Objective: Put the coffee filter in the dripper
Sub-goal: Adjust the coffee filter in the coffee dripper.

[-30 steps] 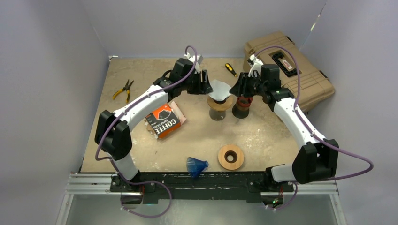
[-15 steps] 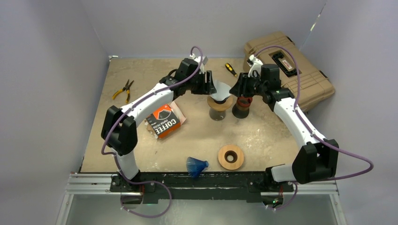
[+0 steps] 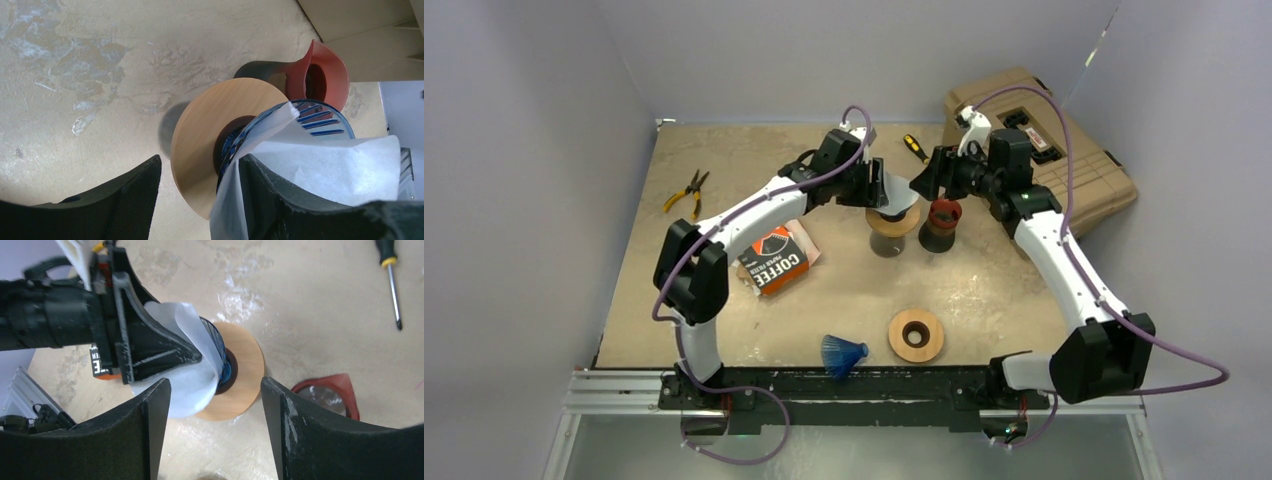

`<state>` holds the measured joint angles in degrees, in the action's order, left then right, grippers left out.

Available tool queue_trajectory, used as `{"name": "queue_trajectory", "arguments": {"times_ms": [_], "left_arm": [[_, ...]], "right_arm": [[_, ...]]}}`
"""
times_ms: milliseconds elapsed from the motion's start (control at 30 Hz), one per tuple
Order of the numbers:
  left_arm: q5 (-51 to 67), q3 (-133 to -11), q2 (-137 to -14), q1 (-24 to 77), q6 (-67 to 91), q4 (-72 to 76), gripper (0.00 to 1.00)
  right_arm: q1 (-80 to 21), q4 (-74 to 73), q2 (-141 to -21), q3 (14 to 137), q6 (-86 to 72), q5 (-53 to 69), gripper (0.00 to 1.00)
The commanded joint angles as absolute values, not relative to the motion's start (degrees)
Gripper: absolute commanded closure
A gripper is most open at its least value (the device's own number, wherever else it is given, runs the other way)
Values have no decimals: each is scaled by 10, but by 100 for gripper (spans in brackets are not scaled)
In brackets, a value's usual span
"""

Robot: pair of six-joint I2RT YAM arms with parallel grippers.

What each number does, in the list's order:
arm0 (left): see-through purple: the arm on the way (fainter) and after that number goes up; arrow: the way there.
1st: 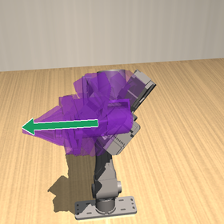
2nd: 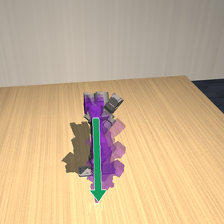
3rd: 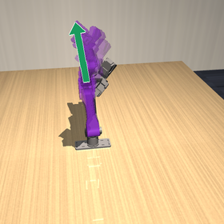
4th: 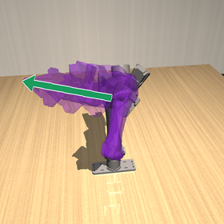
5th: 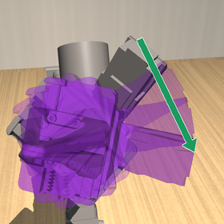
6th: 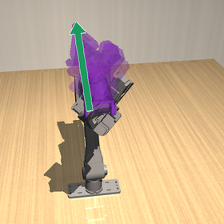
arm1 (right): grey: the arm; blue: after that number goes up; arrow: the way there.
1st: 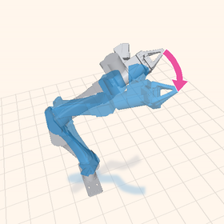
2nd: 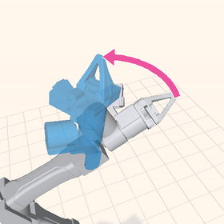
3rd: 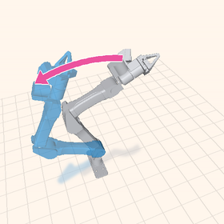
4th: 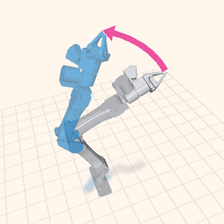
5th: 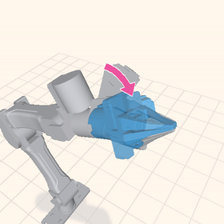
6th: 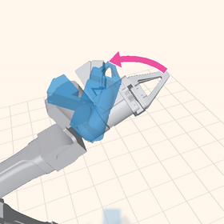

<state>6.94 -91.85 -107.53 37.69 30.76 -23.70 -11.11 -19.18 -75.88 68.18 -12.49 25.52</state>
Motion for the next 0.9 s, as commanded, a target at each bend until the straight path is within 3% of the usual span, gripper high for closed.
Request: {"name": "queue_trajectory", "arguments": {"times_ms": [0,100,567,733,867], "left_arm": [[68,-960,-1087,382,290,-246,42],[64,-978,-1098,387,282,-266,41],[51,-977,-1093,388,281,-273,38],[48,-976,-1088,388,280,-276,38],[43,-973,-1080,388,276,-280,37]], "right_arm": [[-111,-168,-744,716,-105,277,28],[-113,-160,-754,714,-105,297,23],[-157,-199,-864,745,-87,222,24],[-179,-213,-894,758,-86,173,29],[-181,-216,-907,760,-91,156,42]]}}
